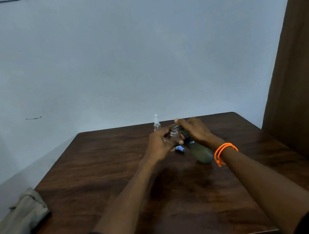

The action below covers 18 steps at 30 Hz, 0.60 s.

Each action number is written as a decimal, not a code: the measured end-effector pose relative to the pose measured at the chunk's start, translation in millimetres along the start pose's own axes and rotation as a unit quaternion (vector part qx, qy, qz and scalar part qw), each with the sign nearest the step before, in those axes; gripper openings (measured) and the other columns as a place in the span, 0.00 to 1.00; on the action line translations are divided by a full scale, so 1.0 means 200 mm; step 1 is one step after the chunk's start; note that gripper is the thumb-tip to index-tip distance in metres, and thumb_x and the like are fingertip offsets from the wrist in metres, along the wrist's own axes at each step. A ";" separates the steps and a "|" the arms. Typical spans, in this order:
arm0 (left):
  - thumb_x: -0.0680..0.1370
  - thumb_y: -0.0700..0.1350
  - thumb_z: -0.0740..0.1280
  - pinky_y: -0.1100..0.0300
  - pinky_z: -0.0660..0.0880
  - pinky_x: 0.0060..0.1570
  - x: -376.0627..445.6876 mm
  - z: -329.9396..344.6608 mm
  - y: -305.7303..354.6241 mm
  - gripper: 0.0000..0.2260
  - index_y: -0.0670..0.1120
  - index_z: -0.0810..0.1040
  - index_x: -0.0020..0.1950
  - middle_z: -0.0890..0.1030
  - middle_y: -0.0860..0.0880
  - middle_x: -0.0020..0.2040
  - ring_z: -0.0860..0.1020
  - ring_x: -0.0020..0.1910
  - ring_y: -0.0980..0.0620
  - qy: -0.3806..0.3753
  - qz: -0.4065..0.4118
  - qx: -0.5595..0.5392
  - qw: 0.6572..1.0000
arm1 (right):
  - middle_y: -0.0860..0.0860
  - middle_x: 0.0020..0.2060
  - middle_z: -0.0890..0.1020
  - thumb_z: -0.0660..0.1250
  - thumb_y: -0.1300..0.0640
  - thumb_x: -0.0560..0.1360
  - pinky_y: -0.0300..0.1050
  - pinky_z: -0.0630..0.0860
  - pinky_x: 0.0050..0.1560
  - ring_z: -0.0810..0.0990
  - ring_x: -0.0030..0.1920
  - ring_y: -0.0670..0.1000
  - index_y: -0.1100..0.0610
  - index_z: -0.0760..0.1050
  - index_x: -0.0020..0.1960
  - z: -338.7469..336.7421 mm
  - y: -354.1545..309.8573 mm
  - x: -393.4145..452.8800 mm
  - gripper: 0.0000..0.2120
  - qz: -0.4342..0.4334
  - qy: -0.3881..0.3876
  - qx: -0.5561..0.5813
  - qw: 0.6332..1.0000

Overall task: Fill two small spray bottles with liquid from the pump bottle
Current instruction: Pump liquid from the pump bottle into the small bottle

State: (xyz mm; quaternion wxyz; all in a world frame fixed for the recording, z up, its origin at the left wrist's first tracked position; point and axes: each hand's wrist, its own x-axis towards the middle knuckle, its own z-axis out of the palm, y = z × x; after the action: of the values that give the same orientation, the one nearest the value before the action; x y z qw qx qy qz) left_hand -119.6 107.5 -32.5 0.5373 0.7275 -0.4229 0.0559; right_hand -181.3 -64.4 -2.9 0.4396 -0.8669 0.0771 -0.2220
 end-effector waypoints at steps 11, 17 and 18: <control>0.69 0.42 0.82 0.75 0.73 0.51 -0.01 0.00 0.01 0.26 0.44 0.82 0.66 0.85 0.53 0.53 0.81 0.50 0.70 0.005 -0.012 -0.010 1.000 | 0.60 0.30 0.78 0.66 0.32 0.78 0.48 0.70 0.40 0.74 0.33 0.51 0.71 0.74 0.36 -0.01 0.00 -0.03 0.39 0.012 -0.006 0.019 1.000; 0.69 0.42 0.82 0.75 0.73 0.48 -0.01 -0.01 0.03 0.27 0.44 0.82 0.66 0.84 0.57 0.50 0.79 0.46 0.72 0.005 -0.011 0.005 1.000 | 0.49 0.29 0.79 0.68 0.31 0.78 0.42 0.73 0.39 0.77 0.32 0.46 0.56 0.74 0.32 -0.02 -0.01 -0.11 0.31 0.050 0.008 0.041 0.998; 0.69 0.42 0.82 0.74 0.73 0.48 -0.02 -0.01 0.03 0.26 0.44 0.82 0.66 0.84 0.59 0.49 0.79 0.45 0.72 0.003 -0.016 0.008 1.000 | 0.49 0.27 0.80 0.71 0.31 0.77 0.40 0.73 0.38 0.77 0.31 0.46 0.56 0.75 0.30 -0.01 -0.01 -0.13 0.31 0.056 0.023 0.055 0.997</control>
State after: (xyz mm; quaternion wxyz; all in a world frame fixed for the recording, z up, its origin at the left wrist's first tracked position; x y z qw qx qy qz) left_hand -125.1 111.2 -29.4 0.5336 0.7382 -0.4093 0.0523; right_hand -205.2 -57.0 -8.4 0.4963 -0.8304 0.1237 -0.2211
